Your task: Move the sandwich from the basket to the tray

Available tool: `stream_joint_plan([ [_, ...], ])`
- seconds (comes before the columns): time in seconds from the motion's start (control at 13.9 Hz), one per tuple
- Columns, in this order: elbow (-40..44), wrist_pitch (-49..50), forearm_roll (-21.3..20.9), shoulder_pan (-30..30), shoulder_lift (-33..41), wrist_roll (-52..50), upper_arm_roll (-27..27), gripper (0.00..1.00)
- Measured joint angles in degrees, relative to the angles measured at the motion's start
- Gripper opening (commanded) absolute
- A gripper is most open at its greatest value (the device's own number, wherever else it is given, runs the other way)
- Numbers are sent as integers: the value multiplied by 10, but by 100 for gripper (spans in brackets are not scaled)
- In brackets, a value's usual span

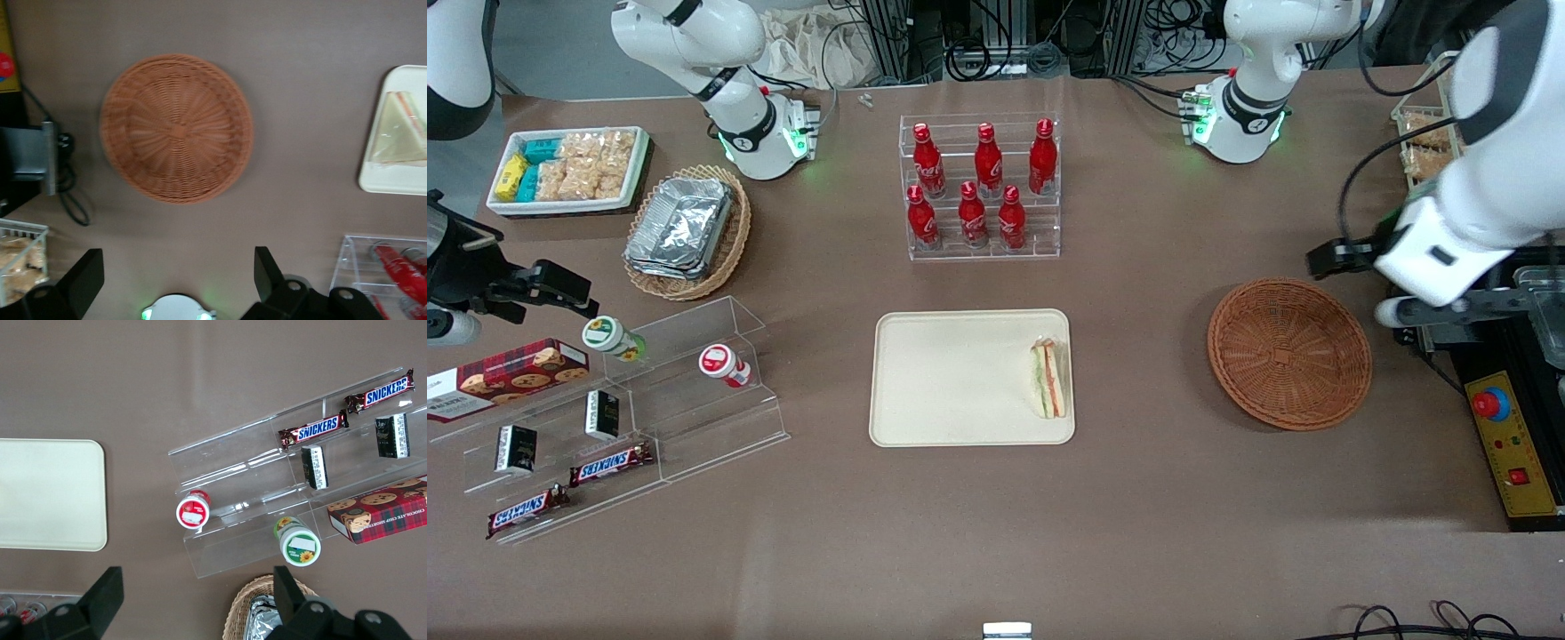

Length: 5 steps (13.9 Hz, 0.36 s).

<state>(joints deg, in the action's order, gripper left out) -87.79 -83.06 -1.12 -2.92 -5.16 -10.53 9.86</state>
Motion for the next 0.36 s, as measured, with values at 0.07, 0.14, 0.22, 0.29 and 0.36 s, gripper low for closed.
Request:
stream_joint_plan([
  [0.07, -14, 0, 2, 2, 16, 20, -21, 100],
  [0.14, -29, 0, 5, 5, 32, 33, -35, 100],
  [0.22, -42, -1, 10, 8, 47, 38, -45, 100],
  [0.29, -52, -1, 15, 11, 61, 39, -51, 100],
  [0.36, -58, -1, 20, 13, 70, 39, -54, 100],
])
